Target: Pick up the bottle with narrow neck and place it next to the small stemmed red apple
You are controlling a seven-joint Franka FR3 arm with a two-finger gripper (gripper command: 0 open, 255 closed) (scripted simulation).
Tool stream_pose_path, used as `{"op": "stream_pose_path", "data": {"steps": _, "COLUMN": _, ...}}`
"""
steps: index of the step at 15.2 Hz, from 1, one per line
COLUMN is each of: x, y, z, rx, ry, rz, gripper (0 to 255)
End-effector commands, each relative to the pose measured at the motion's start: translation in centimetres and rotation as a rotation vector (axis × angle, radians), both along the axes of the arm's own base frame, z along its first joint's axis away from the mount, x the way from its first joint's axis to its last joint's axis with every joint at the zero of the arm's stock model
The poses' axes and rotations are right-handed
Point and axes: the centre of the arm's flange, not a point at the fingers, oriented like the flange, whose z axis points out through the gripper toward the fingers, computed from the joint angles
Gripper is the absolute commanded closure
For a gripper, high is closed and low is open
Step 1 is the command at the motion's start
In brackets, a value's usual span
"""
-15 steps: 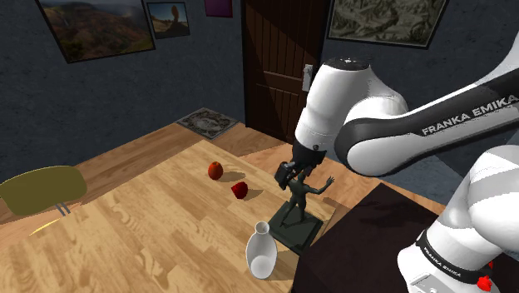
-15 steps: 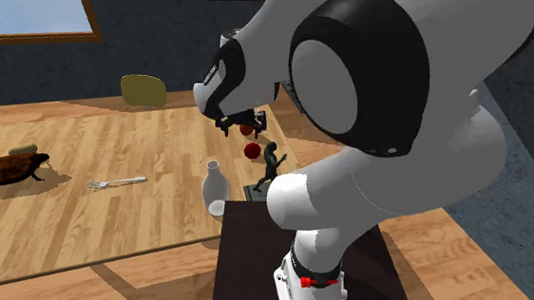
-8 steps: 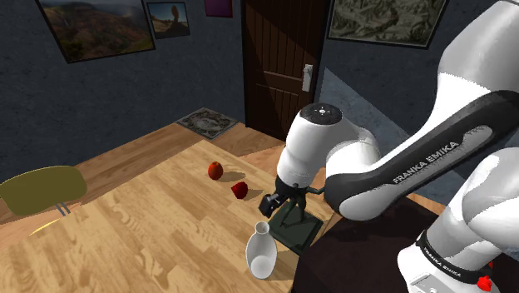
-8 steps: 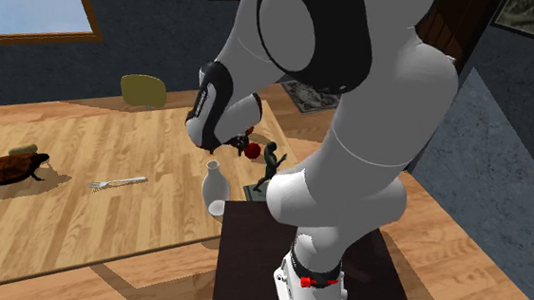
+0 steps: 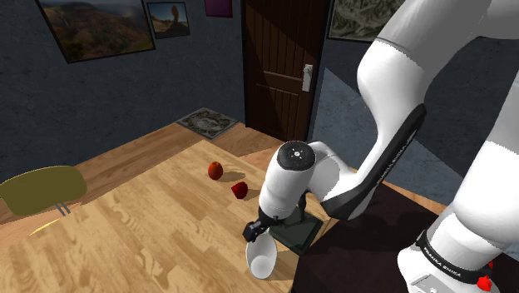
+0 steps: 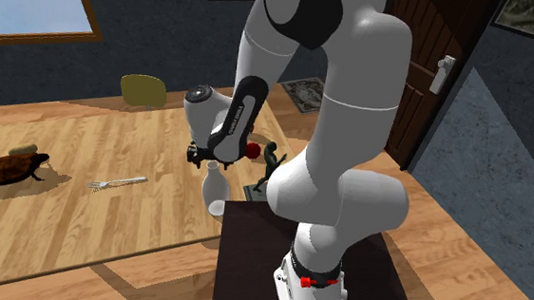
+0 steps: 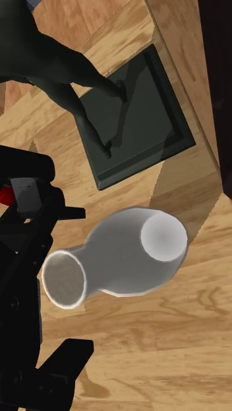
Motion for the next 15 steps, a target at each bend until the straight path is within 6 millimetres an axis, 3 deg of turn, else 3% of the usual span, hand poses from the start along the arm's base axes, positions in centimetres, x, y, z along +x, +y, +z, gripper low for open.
{"op": "stream_pose_path", "data": {"steps": 1, "x": 0.1, "y": 0.1, "z": -1.2, "rx": 0.000, "ry": -0.003, "rz": 0.003, "gripper": 0}}
{"op": "stream_pose_path", "data": {"steps": 5, "x": 0.6, "y": 0.1, "z": -3.0, "rx": 0.000, "ry": -0.003, "rz": 0.003, "gripper": 0}}
{"op": "stream_pose_path", "data": {"steps": 13, "x": 0.6, "y": 0.1, "z": -3.0, "rx": 0.000, "ry": -0.003, "rz": 0.003, "gripper": 0}}
{"op": "stream_pose_path", "data": {"steps": 14, "x": 0.6, "y": 0.1, "z": -3.0, "rx": 0.000, "ry": -0.003, "rz": 0.003, "gripper": 255}}
{"op": "stream_pose_path", "data": {"steps": 15, "x": 0.6, "y": 0.1, "z": -3.0, "rx": 0.000, "ry": -0.003, "rz": 0.003, "gripper": 255}}
